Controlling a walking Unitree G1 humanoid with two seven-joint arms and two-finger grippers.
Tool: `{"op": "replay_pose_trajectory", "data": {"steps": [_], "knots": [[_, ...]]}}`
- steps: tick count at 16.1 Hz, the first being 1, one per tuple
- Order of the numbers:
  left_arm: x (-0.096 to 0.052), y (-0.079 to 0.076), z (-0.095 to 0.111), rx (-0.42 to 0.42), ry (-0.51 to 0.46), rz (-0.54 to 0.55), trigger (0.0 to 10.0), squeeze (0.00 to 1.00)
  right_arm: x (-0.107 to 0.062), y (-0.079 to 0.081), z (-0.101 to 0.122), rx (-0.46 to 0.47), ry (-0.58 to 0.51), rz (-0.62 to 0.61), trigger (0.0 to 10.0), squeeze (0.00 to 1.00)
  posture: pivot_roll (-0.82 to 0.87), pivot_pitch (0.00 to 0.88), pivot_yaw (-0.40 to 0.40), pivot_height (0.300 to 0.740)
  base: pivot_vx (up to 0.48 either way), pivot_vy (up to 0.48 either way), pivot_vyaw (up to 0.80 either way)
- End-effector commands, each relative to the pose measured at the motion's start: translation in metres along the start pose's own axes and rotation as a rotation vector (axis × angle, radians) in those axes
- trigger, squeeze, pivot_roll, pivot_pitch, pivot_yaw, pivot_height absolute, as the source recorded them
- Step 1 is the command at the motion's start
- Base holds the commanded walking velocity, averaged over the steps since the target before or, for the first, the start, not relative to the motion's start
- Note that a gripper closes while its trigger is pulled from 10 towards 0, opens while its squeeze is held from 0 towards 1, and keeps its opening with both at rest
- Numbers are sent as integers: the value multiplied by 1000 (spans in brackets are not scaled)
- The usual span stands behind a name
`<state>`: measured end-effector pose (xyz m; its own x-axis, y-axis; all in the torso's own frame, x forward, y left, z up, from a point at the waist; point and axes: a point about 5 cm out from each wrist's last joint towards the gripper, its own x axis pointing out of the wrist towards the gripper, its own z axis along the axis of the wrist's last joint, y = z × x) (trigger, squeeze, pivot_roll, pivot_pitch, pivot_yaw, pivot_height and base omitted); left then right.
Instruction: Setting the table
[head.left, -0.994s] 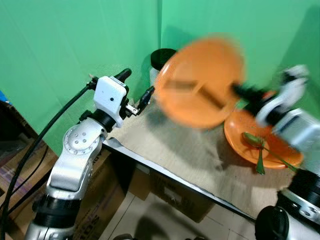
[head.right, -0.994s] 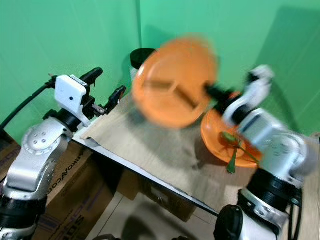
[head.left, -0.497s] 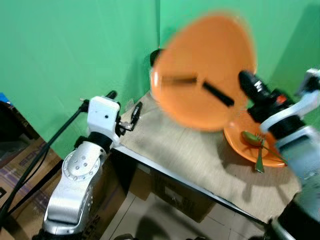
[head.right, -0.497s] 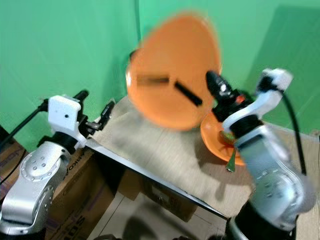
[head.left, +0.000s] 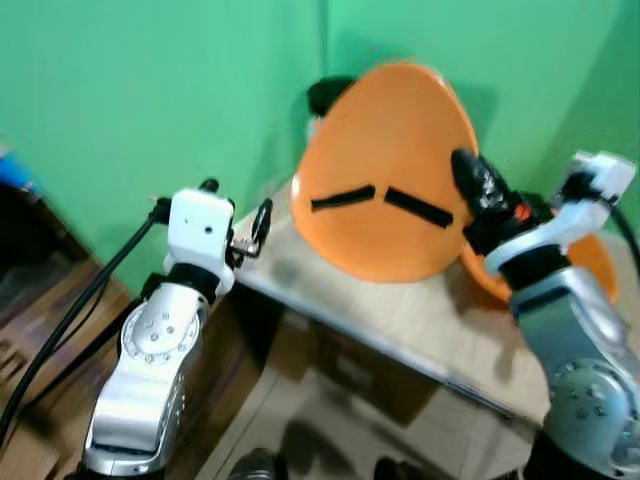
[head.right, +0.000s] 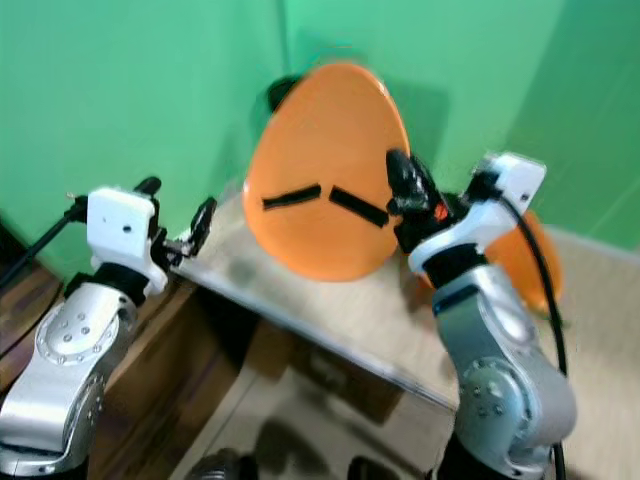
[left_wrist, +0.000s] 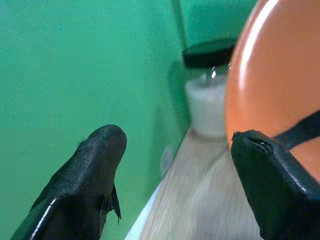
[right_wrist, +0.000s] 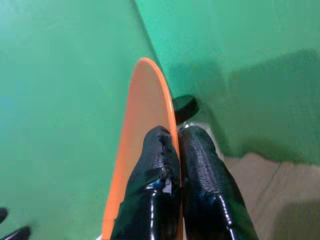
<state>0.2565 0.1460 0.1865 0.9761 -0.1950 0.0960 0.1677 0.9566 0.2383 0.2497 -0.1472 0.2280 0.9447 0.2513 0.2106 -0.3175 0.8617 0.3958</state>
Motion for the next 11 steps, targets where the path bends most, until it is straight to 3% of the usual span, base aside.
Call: {"op": "replay_pose_trajectory", "data": {"steps": [1, 3, 8, 11], "knots": [[-2, 3, 1, 28, 2, 21, 10000, 0, 0, 6, 7, -22, -68, 17, 10000, 0, 29, 0, 47, 740, 0, 0, 0], [-4, 4, -4, 29, 17, 32, 10000, 0, 3, 2, 5, -66, -64, -33, 10000, 0, 29, 0, 46, 740, 0, 0, 0], [-8, 11, -6, 25, 19, 66, 10000, 0, 5, 0, 14, -92, -141, -55, 10000, 0, 34, 0, 29, 740, 0, 0, -788], [-17, 14, -19, 10, 65, 69, 10000, 0, 3, 0, 21, -197, -181, -72, 10000, 0, 27, 0, 32, 740, 0, 0, -788]]}}
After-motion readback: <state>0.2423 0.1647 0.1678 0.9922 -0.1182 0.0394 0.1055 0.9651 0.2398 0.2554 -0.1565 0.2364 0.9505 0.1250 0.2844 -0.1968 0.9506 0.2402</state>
